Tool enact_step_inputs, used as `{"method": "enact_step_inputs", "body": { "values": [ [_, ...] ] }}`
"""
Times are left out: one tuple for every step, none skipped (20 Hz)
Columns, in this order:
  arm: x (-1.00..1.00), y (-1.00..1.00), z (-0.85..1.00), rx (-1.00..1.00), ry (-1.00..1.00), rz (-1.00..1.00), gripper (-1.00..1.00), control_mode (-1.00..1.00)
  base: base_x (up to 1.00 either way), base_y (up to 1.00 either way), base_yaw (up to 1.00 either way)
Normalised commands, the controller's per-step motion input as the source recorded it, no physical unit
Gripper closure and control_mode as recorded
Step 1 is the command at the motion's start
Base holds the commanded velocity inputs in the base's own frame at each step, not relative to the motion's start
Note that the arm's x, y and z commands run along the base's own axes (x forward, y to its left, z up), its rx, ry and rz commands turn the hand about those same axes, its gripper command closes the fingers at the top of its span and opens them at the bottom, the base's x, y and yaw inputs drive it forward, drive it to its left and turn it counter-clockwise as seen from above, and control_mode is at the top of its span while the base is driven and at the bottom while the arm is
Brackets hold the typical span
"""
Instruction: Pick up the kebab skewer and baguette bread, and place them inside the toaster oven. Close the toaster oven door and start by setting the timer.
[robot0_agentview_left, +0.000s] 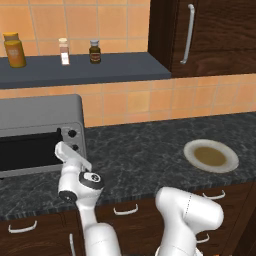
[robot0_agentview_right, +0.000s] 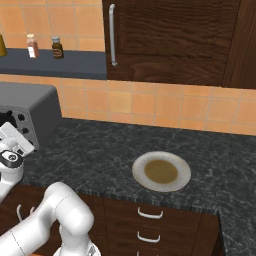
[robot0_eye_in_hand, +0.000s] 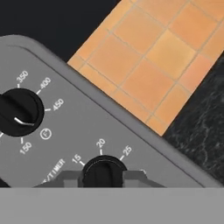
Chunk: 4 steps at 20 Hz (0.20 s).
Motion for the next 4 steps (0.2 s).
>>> {"method": "enact_step_inputs", "body": {
  "values": [
    [-0.04,0.0,0.0,0.21,-0.01,-0.05,1.0,-1.0,0.0,0.0,0.0],
    [-0.05,0.0,0.0,0.2,-0.01,-0.04,1.0,-1.0,0.0,0.0,0.0],
    [-0.06,0.0,0.0,0.21,-0.01,-0.04,1.0,-1.0,0.0,0.0,0.0],
    [-0.09,0.0,0.0,0.21,-0.01,-0.04,1.0,-1.0,0.0,0.0,0.0]
  ]
}}
